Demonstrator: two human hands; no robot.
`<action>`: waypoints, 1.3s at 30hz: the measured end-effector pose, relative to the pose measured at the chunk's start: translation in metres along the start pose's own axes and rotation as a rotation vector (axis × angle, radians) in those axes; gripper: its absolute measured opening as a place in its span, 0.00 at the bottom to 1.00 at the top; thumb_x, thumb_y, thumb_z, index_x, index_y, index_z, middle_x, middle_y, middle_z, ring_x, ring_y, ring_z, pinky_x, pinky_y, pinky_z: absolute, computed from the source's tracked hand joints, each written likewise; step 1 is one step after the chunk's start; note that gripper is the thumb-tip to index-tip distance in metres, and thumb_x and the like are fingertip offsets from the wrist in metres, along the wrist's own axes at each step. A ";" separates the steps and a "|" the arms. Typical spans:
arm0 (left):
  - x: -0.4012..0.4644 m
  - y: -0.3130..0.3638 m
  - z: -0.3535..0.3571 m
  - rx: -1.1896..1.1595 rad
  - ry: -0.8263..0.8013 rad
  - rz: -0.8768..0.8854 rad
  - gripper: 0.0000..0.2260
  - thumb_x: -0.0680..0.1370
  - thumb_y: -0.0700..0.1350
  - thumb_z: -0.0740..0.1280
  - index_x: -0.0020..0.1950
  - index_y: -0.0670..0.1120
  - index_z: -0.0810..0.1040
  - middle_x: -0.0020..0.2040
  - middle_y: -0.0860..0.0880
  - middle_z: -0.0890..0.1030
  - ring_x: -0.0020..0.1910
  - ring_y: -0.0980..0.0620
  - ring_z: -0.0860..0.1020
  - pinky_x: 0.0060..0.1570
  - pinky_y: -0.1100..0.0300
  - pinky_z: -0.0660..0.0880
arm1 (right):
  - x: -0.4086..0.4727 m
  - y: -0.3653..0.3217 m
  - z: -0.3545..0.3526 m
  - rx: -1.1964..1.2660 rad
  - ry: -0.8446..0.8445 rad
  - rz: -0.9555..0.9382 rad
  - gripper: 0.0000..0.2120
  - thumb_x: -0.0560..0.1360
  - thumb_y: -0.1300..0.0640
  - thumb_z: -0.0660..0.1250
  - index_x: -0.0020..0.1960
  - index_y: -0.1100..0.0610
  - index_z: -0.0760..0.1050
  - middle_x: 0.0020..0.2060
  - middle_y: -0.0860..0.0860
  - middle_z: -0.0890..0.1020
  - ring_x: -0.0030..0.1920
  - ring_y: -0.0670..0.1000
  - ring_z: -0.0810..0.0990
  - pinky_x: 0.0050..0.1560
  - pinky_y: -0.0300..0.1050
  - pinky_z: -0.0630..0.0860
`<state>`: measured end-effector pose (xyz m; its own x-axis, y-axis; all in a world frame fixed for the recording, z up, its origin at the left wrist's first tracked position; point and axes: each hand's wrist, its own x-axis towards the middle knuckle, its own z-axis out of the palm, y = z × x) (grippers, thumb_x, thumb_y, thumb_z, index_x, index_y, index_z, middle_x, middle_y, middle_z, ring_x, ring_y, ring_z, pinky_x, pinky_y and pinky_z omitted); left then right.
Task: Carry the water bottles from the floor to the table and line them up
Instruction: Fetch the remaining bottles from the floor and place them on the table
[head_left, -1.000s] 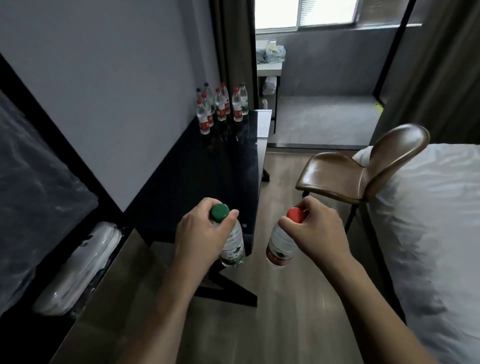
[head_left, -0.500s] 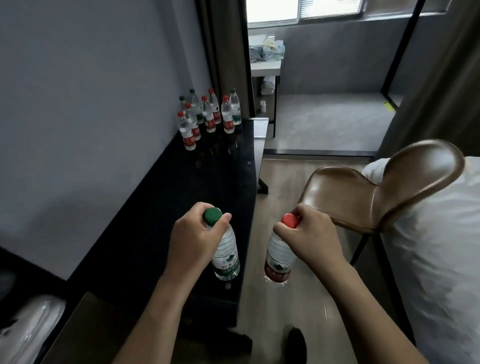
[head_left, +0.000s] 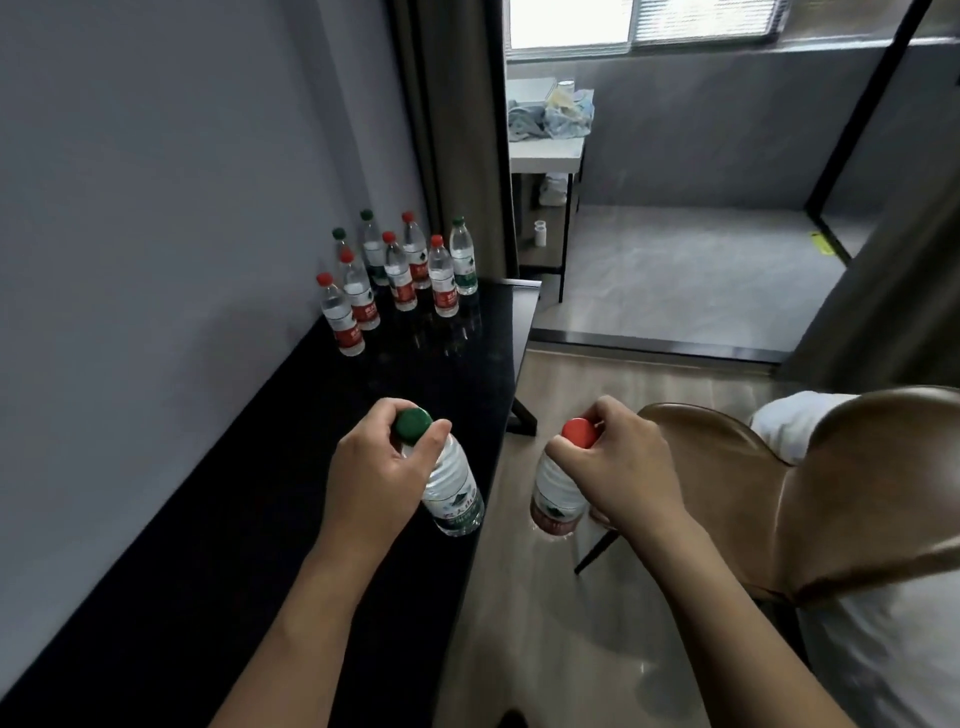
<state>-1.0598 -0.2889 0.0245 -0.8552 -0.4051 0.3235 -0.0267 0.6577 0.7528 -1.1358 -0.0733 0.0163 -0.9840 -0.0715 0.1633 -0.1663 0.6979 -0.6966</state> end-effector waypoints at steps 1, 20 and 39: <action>0.012 -0.005 0.009 0.001 0.000 -0.016 0.07 0.75 0.54 0.72 0.43 0.53 0.77 0.35 0.57 0.78 0.32 0.60 0.75 0.34 0.66 0.71 | 0.015 0.003 0.007 -0.006 -0.017 0.001 0.11 0.64 0.45 0.69 0.37 0.50 0.71 0.31 0.44 0.77 0.35 0.49 0.76 0.35 0.45 0.72; 0.289 -0.119 0.076 0.035 0.069 -0.204 0.08 0.75 0.54 0.71 0.47 0.54 0.75 0.40 0.55 0.78 0.36 0.59 0.75 0.37 0.65 0.70 | 0.330 -0.046 0.161 -0.080 -0.196 -0.172 0.10 0.66 0.43 0.69 0.42 0.46 0.71 0.34 0.42 0.76 0.37 0.48 0.76 0.35 0.41 0.68; 0.441 -0.235 0.152 0.212 0.091 -0.542 0.10 0.74 0.55 0.71 0.50 0.55 0.74 0.40 0.57 0.77 0.39 0.60 0.76 0.36 0.66 0.68 | 0.522 -0.069 0.348 -0.122 -0.616 -0.279 0.15 0.70 0.42 0.67 0.49 0.51 0.72 0.41 0.51 0.81 0.43 0.57 0.80 0.42 0.49 0.76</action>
<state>-1.5096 -0.5251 -0.0967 -0.6427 -0.7658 -0.0203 -0.5586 0.4503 0.6966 -1.6602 -0.4068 -0.0938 -0.7686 -0.6270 -0.1270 -0.4459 0.6673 -0.5966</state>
